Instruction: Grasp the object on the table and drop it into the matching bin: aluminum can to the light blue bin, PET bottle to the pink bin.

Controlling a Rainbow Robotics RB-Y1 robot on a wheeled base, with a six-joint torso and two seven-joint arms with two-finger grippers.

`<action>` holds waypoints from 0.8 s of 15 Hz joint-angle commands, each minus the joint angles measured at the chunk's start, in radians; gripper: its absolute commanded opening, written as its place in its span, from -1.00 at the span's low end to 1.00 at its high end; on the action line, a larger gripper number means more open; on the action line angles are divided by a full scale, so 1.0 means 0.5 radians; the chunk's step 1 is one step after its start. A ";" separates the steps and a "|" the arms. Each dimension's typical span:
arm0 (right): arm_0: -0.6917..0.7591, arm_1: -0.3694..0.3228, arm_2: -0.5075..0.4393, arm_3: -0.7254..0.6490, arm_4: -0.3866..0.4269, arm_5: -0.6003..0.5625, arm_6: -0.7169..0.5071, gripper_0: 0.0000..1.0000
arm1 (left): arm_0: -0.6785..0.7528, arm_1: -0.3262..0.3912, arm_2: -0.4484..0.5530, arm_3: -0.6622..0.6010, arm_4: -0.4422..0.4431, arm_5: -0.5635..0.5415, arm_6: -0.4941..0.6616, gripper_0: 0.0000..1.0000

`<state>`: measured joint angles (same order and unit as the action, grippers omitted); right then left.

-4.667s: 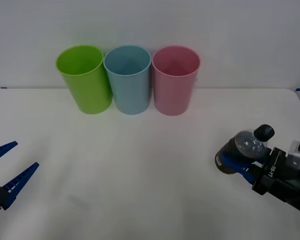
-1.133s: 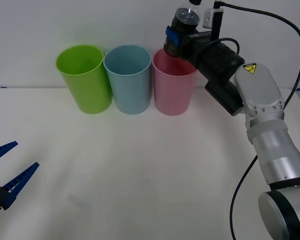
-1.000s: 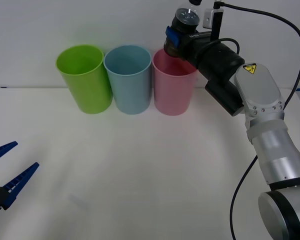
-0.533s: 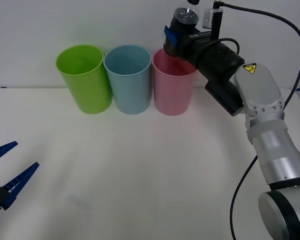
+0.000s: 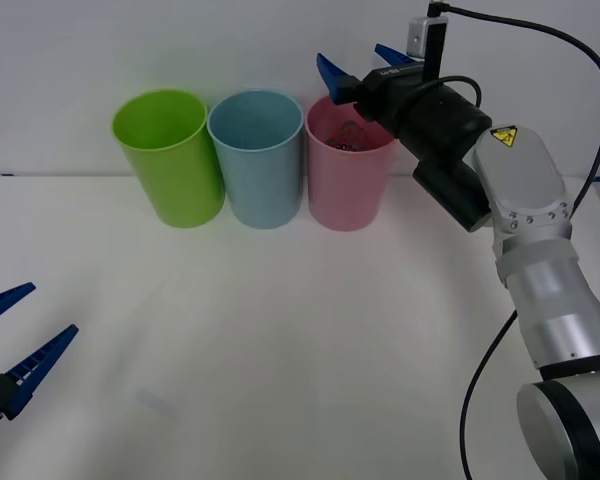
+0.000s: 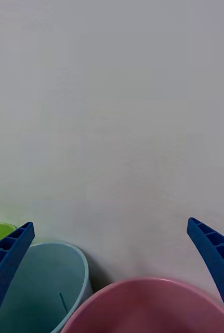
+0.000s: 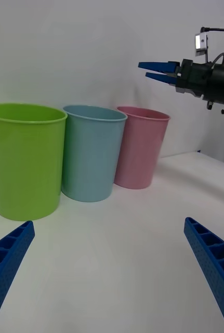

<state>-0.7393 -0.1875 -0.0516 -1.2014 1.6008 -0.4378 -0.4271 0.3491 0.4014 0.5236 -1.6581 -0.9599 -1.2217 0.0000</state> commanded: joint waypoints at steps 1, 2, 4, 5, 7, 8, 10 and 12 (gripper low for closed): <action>0.028 -0.018 -0.038 -0.027 -0.002 -0.082 0.007 1.00 | 0.000 0.000 0.000 0.000 0.000 0.000 0.000 1.00; 0.049 -0.027 -0.044 -0.058 -0.002 -0.100 0.007 1.00 | 0.000 0.000 0.000 0.000 0.000 0.000 0.000 1.00; 0.107 -0.052 -0.044 -0.131 -0.002 -0.106 0.004 1.00 | 0.000 0.000 0.000 0.000 0.000 0.000 0.000 1.00; 0.147 -0.067 -0.044 -0.177 -0.014 -0.128 -0.002 1.00 | 0.000 0.000 0.000 0.000 0.000 0.000 0.000 1.00; 0.218 -0.098 -0.047 -0.257 -0.051 -0.189 -0.002 1.00 | 0.000 0.000 0.000 0.000 0.000 0.000 0.000 1.00; 0.248 -0.110 -0.047 -0.300 -0.063 -0.198 -0.002 1.00 | 0.000 0.000 0.000 0.000 0.000 0.000 0.000 1.00; 0.365 -0.150 -0.044 -0.438 -0.097 -0.223 -0.011 1.00 | 0.000 0.000 0.000 0.000 0.000 0.000 0.000 1.00; 0.457 -0.196 -0.041 -0.555 -0.146 -0.263 -0.017 1.00 | 0.000 0.000 0.000 0.000 0.000 0.000 0.000 1.00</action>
<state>-0.5253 -0.2773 -0.0726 -1.4605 1.5364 -0.5621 -0.4343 0.3491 0.4014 0.5236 -1.6581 -0.9599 -1.2217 0.0000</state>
